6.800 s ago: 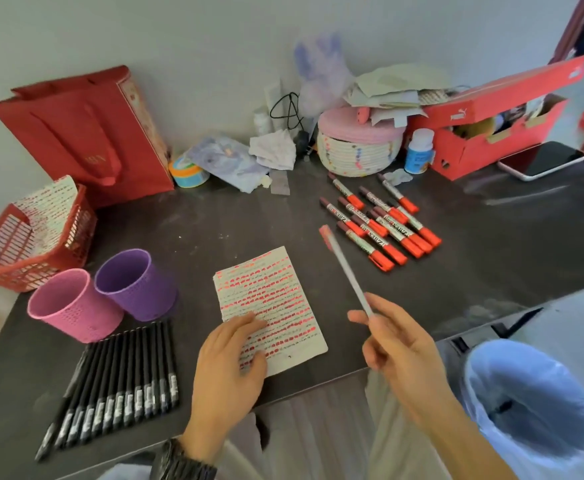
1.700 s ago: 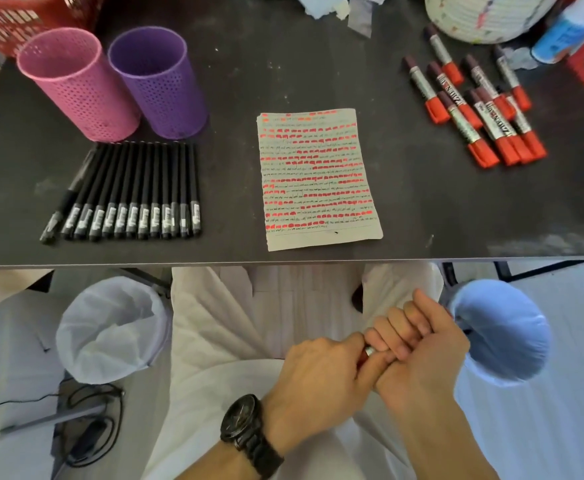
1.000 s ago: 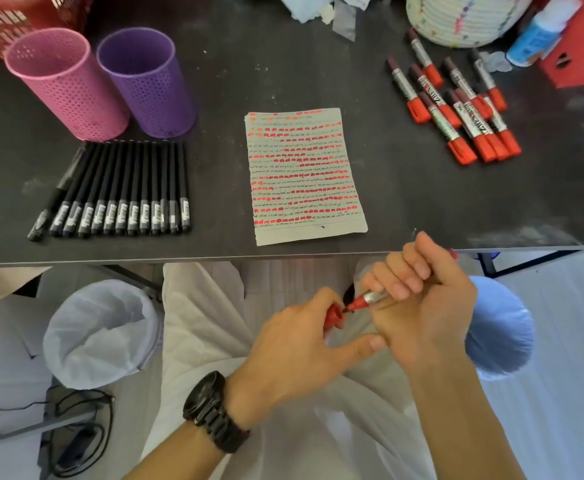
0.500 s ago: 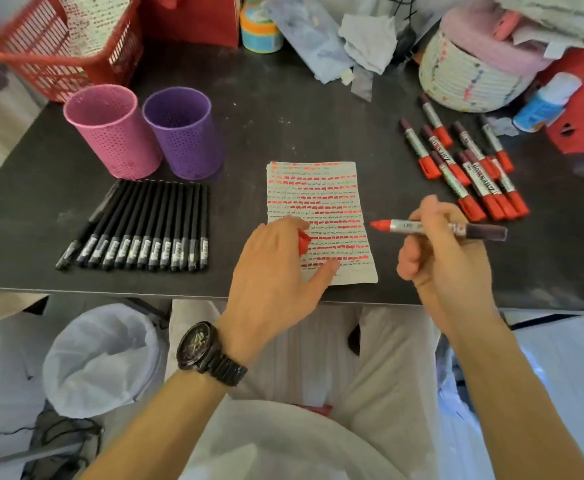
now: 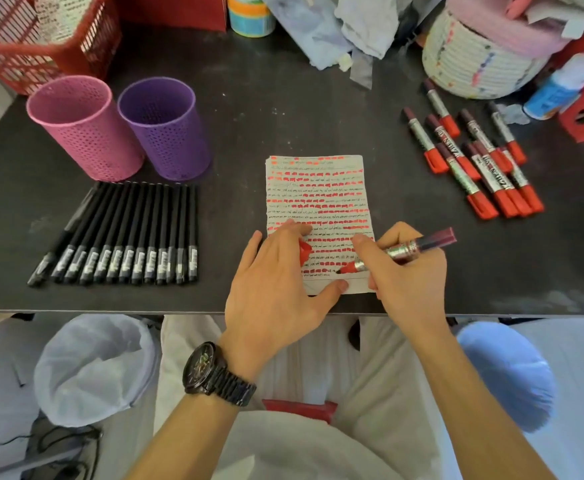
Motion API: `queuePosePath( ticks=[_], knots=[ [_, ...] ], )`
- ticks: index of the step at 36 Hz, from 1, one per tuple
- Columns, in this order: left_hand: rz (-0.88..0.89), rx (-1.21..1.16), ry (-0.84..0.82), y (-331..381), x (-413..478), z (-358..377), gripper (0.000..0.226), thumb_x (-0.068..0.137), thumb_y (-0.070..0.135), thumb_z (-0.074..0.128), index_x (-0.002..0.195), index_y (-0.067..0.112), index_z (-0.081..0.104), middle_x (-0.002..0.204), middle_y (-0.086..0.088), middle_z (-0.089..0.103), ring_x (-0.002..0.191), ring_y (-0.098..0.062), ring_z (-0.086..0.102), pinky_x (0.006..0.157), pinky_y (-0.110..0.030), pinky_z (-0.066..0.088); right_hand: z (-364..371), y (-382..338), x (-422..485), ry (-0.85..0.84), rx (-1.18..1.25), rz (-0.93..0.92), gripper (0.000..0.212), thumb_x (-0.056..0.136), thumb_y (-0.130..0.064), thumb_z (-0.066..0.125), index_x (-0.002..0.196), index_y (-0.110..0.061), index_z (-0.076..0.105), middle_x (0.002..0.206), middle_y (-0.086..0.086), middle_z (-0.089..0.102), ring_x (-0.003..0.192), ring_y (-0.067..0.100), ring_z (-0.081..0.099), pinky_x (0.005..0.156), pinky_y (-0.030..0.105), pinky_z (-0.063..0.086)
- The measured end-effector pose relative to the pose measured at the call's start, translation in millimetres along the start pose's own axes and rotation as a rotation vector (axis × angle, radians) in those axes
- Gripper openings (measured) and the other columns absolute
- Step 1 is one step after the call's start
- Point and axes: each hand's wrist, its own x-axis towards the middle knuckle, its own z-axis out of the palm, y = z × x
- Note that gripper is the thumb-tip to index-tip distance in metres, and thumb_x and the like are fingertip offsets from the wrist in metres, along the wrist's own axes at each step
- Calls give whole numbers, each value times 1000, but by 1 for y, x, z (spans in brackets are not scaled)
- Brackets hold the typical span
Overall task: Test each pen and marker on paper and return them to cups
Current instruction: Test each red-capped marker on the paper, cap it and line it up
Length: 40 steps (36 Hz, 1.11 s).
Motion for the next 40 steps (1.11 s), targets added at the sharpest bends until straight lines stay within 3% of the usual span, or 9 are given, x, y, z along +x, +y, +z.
queuePosePath(
  ticks=[4,7,16,22,29,34,40],
  knots=[
    [-1,-10,12,1,0,1,79,75,71,63,136,25,44,121,17,58,112,-3,58,122,-29,15,1,1,-1,15,-62,2,35,85,-12,75,58,-23,55,49,-8,62,44,6,58,45,18,46],
    [3,-26,35,0,0,2,78,73,69,65,134,24,47,108,24,47,107,0,55,122,-31,19,1,1,0,22,-77,-5,36,84,-10,75,58,-24,55,50,-7,61,44,7,59,46,17,46],
    [-2,-36,35,0,-1,2,78,73,69,66,134,23,48,115,15,59,108,-4,59,123,-33,22,4,0,0,6,-72,-31,39,85,-5,74,59,-27,56,51,-12,63,47,5,63,47,12,45],
    [-7,-31,23,0,0,2,78,73,70,65,134,24,47,117,16,57,107,-3,59,122,-29,18,5,1,1,10,-125,-49,35,86,-7,74,61,-25,57,53,-9,64,48,7,64,48,13,47],
    [2,-26,25,0,1,2,78,73,70,64,133,22,49,107,22,47,108,-5,58,122,-34,23,6,2,2,11,-138,-57,29,85,-6,73,63,-16,58,54,-7,64,49,8,64,49,13,48],
    [-3,-22,15,1,0,1,78,73,68,68,133,22,49,120,14,59,111,-7,60,123,-33,21,6,1,2,12,-145,-69,32,86,-7,73,62,-21,57,53,-11,63,49,7,64,49,13,46],
    [-17,-24,4,2,1,-1,78,74,68,67,134,22,48,129,12,59,115,-6,59,122,-28,14,5,2,2,6,-152,-82,36,86,-8,72,60,-26,55,52,-13,63,49,6,63,50,15,48]
  ],
)
